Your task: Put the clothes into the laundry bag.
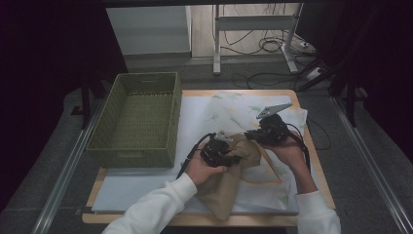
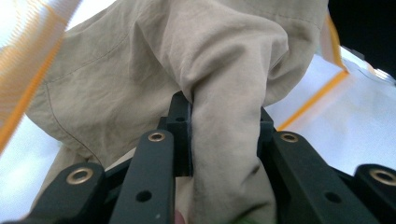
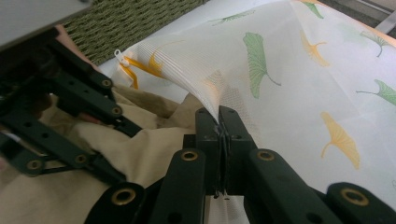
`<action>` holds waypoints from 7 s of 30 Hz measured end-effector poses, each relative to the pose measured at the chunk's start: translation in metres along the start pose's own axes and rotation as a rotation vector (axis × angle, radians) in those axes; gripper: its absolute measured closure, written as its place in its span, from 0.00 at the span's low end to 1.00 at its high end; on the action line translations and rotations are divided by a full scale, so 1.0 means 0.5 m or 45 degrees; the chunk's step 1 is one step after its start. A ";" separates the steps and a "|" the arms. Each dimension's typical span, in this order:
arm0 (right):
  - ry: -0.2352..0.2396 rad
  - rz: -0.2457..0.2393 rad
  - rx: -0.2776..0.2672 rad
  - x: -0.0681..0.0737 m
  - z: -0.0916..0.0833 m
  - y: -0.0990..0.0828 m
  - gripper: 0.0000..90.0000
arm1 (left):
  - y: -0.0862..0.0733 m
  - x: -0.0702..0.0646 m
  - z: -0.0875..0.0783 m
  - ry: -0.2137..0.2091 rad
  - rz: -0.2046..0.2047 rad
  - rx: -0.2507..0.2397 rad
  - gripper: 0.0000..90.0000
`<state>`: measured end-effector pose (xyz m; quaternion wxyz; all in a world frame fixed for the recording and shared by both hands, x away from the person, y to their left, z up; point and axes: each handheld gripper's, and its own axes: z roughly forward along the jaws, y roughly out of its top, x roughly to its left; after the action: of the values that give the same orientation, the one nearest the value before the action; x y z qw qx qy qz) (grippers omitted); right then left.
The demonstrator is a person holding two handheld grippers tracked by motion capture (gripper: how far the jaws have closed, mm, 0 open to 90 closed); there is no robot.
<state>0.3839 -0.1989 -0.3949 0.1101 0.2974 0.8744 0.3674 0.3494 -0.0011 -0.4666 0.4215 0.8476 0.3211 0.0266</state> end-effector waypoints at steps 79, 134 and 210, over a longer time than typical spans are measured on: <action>0.000 0.029 0.000 -0.015 -0.010 -0.009 0.96 | -0.036 -0.028 -0.001 0.033 0.026 -0.098 0.23; 0.001 0.034 0.020 -0.013 0.003 -0.011 0.96 | -0.160 -0.106 0.050 -0.236 0.268 0.193 1.00; 0.018 0.010 0.020 -0.004 -0.001 -0.007 0.96 | -0.053 -0.032 0.137 0.103 0.099 0.077 1.00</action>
<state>0.3837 -0.2023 -0.3967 0.1002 0.2990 0.8768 0.3631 0.3445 -0.0463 -0.5263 0.3809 0.8702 0.3052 0.0675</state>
